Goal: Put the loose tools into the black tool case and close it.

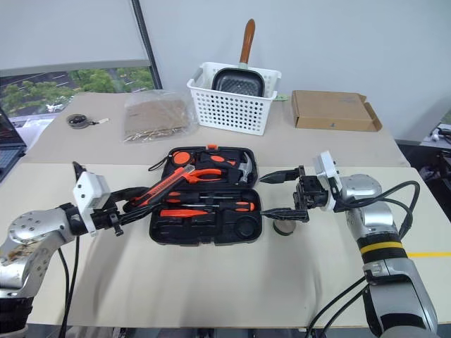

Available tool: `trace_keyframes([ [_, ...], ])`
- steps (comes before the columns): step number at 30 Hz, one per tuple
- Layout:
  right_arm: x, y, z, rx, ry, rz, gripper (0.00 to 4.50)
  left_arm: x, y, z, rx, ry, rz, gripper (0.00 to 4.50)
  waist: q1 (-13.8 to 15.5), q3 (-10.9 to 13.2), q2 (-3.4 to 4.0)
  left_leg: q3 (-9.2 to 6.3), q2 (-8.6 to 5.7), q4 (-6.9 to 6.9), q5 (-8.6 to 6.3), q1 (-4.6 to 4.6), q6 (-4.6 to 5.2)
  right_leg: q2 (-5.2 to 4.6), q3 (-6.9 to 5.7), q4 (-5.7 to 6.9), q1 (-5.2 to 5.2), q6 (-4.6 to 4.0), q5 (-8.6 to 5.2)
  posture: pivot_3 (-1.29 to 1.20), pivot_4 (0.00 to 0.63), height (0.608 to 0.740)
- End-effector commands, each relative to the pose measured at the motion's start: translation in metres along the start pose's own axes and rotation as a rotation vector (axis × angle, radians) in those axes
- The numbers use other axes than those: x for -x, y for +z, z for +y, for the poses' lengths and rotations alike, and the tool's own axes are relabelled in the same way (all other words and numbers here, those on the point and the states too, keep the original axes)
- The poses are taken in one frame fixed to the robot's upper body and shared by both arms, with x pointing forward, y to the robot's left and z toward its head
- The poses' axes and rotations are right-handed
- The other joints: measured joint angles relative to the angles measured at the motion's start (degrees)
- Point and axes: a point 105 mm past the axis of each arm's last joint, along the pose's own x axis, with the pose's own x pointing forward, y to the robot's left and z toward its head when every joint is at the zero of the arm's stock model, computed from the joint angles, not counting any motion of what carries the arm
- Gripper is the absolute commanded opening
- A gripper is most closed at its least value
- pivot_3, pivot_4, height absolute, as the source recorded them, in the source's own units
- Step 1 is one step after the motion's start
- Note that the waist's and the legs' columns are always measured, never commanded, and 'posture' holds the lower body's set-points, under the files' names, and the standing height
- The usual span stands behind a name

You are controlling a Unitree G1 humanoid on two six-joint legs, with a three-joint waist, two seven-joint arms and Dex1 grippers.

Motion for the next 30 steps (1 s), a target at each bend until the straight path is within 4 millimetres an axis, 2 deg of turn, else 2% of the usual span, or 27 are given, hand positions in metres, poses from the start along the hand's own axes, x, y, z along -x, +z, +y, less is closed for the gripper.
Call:
trace_keyframes([
  [1,0.015,0.016,0.007,0.053,-0.081,-0.007,4.5,-0.016,0.01,0.004,-0.085,-0.099,-0.022,1.79,-0.04,0.0,0.0,0.04,0.0,0.0,0.0,0.02,0.0,-0.01,0.03,0.0,0.0,0.01,0.01,0.0,0.15,0.7],
  [5,0.026,0.014,0.02,0.041,-0.161,0.004,4.5,-0.034,0.014,0.007,-0.122,-0.204,-0.036,1.79,-0.08,0.0,0.0,0.12,0.0,0.0,-0.01,0.05,0.02,-0.02,0.11,-0.01,0.0,0.11,-0.01,0.0,0.15,0.7],
  [13,0.044,0.012,0.034,0.021,-0.299,0.013,4.5,-0.053,0.01,0.01,-0.145,-0.298,-0.044,1.79,-0.02,0.01,-0.02,0.19,0.0,0.03,0.0,0.14,0.04,0.01,0.25,0.04,0.02,0.49,-0.17,0.0,0.15,0.7],
  [21,0.048,0.009,0.042,0.008,-0.353,0.017,4.5,-0.058,0.011,0.014,-0.158,-0.317,-0.056,1.79,0.09,0.01,-0.02,0.21,0.0,0.08,-0.03,0.14,0.1,0.02,0.36,0.03,0.03,0.53,-0.15,0.0,0.15,0.7],
  [30,0.047,0.009,0.041,0.008,-0.35,0.016,4.5,-0.055,0.007,0.015,-0.17,-0.35,-0.033,1.79,0.1,0.01,-0.03,0.22,-0.01,0.09,-0.03,0.14,0.12,0.04,0.38,0.03,0.03,0.54,-0.15,0.0,0.15,0.7],
])
